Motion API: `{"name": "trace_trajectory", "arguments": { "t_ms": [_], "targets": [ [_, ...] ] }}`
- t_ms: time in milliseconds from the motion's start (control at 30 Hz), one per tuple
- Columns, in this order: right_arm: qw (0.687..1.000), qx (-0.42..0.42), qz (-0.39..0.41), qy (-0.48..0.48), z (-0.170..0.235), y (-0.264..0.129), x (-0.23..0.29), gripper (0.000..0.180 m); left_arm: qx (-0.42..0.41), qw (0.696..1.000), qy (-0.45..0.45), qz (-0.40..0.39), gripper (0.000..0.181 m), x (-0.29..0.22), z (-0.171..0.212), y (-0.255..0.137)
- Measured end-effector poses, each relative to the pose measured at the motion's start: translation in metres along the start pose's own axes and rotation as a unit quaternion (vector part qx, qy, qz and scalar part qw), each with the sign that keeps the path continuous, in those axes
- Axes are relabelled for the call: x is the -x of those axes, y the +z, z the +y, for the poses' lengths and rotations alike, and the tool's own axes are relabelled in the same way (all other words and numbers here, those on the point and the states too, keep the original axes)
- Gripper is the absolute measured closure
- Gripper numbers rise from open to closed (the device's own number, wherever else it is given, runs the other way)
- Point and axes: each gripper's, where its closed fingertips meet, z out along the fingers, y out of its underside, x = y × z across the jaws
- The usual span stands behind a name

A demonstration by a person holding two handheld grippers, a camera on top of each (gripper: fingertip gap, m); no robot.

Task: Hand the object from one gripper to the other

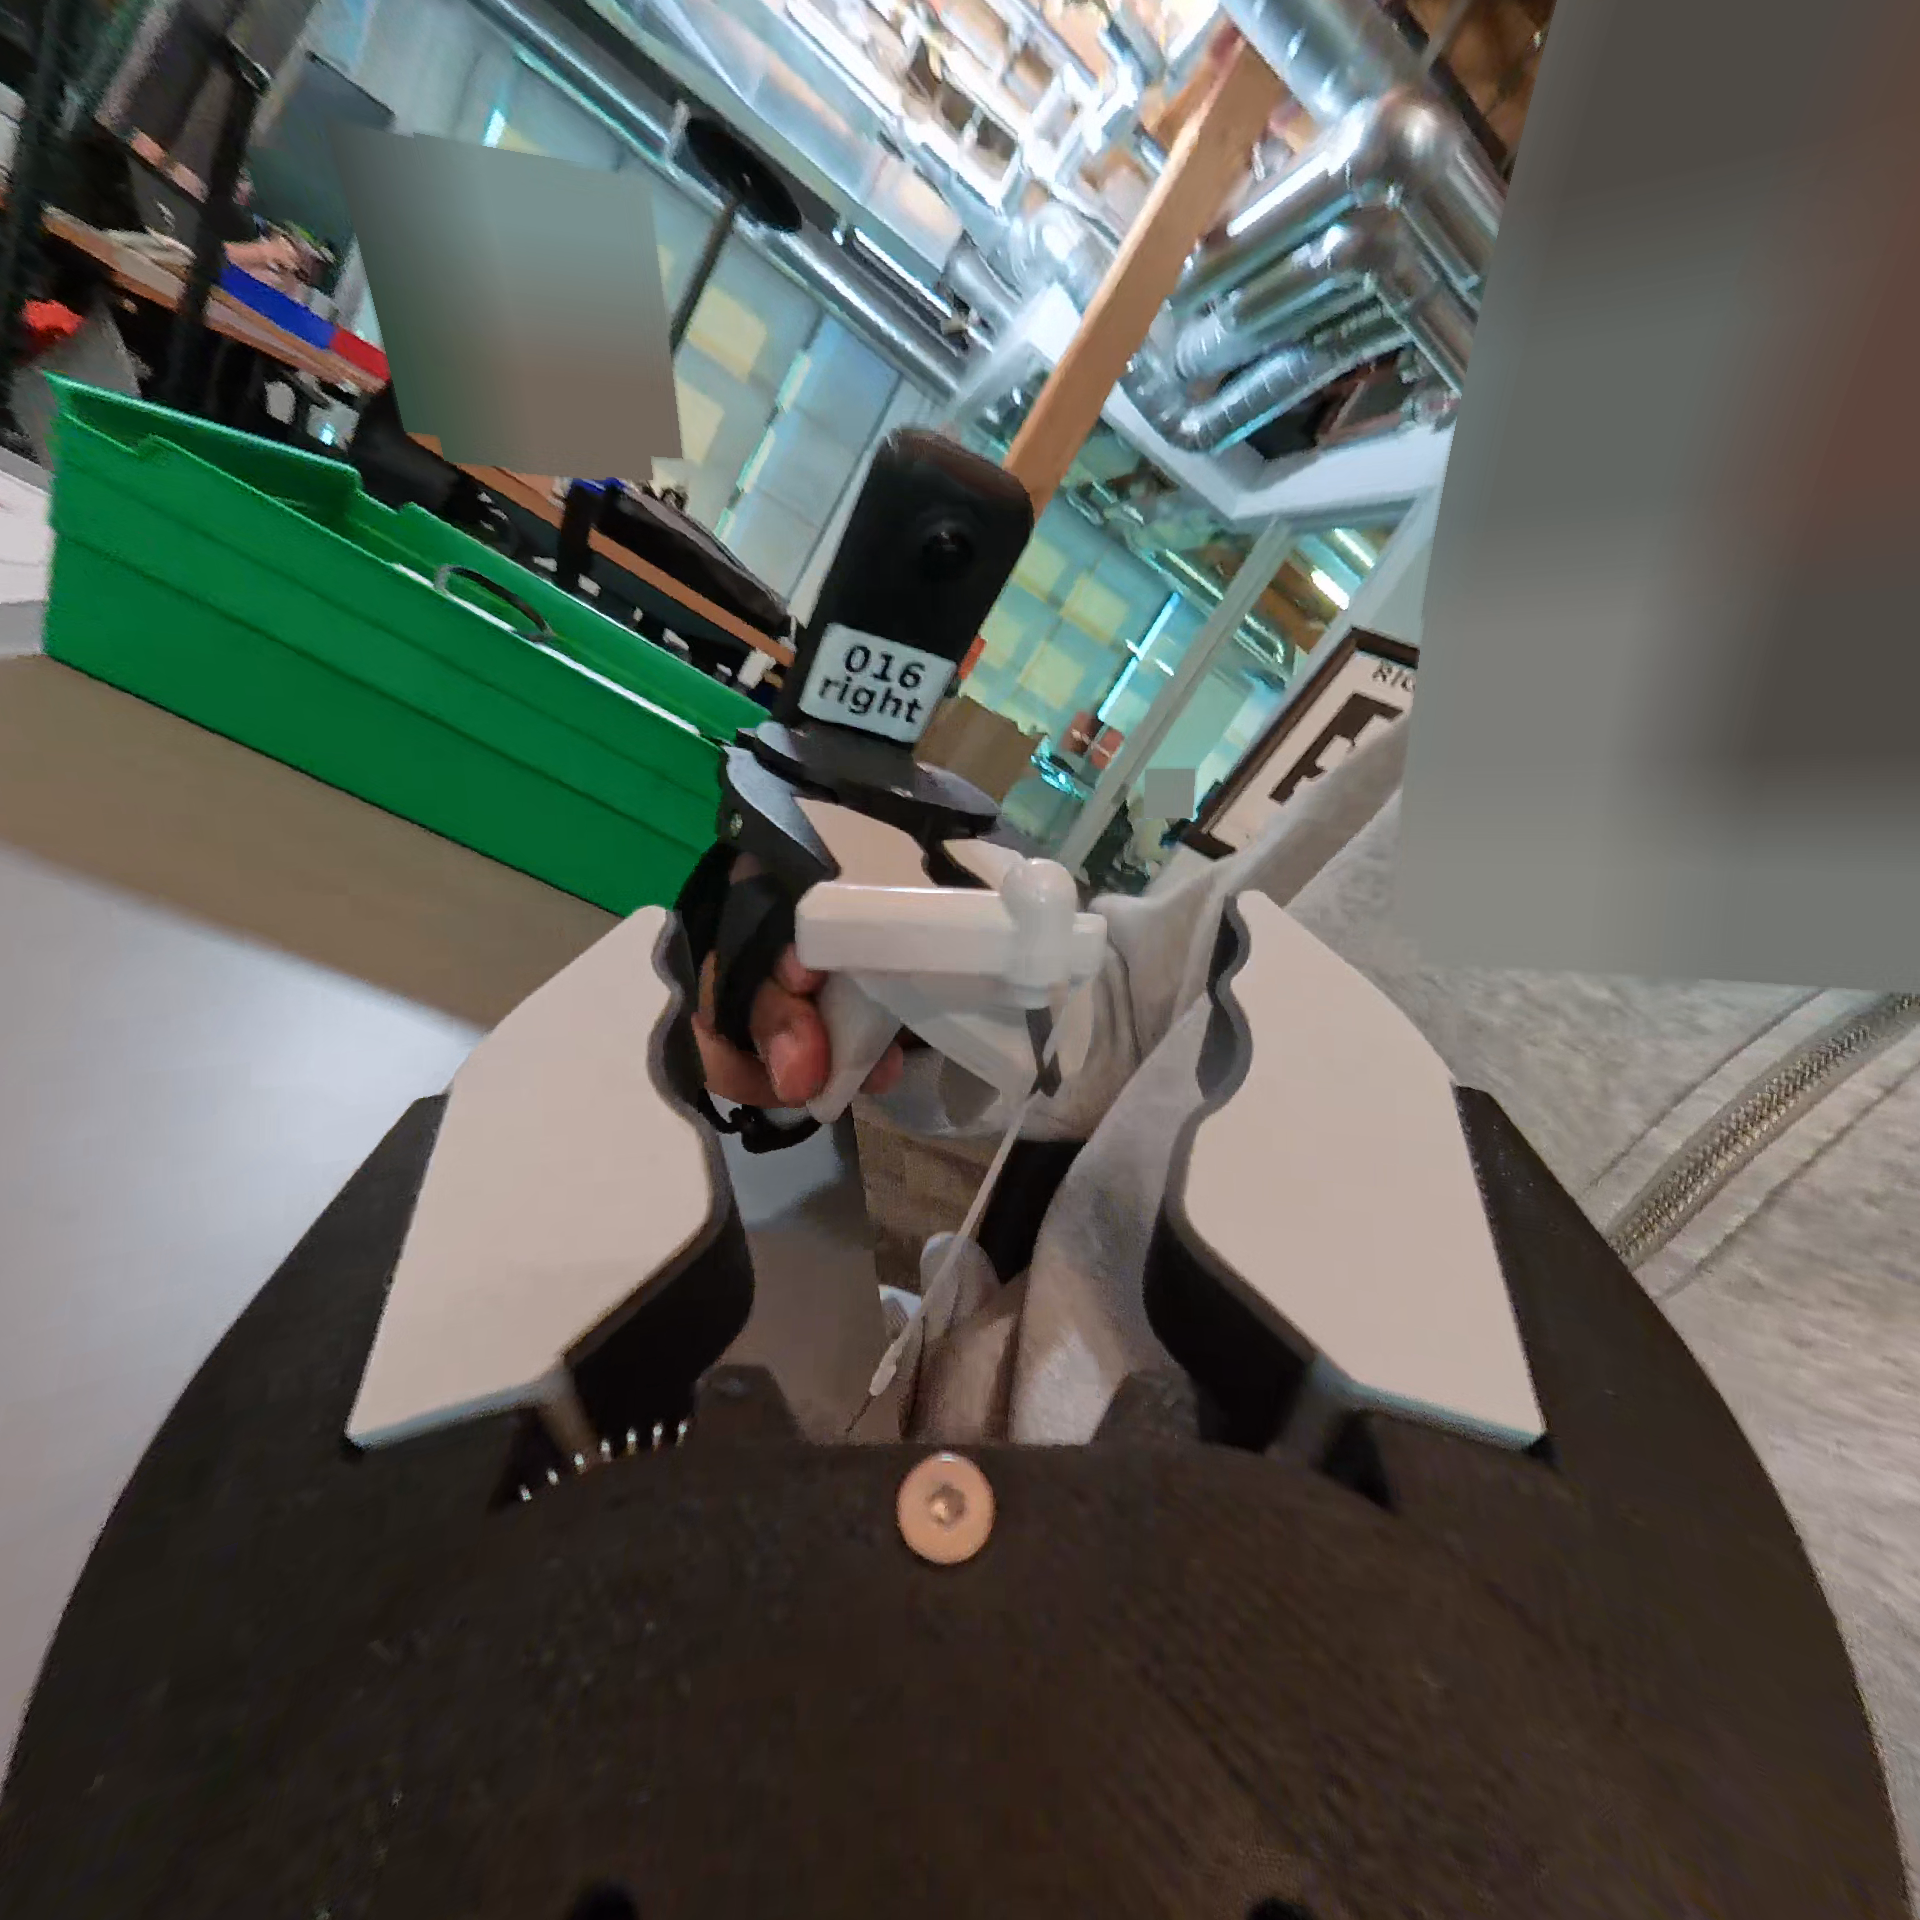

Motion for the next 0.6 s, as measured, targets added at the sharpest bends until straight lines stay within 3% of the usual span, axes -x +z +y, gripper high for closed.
{"name": "trace_trajectory", "arguments": {
  "t_ms": [233, 467, 600],
  "targets": [
    [0.999, -0.002, -0.017, 0.028, 0.000, 0.000, 0.002, 0.178, 0.016, 0.999, 0.032, -0.002, 0.124, -0.003, 0.002, -0.002],
    [0.999, -0.013, -0.008, 0.033, -0.001, -0.002, -0.003, 0.177, 0.011, 0.999, 0.046, -0.017, 0.124, -0.001, -0.002, -0.003],
    [0.998, -0.030, 0.023, 0.052, -0.002, -0.006, -0.018, 0.151, -0.009, 0.998, 0.063, -0.031, 0.124, 0.000, -0.010, -0.007]
  ]
}}
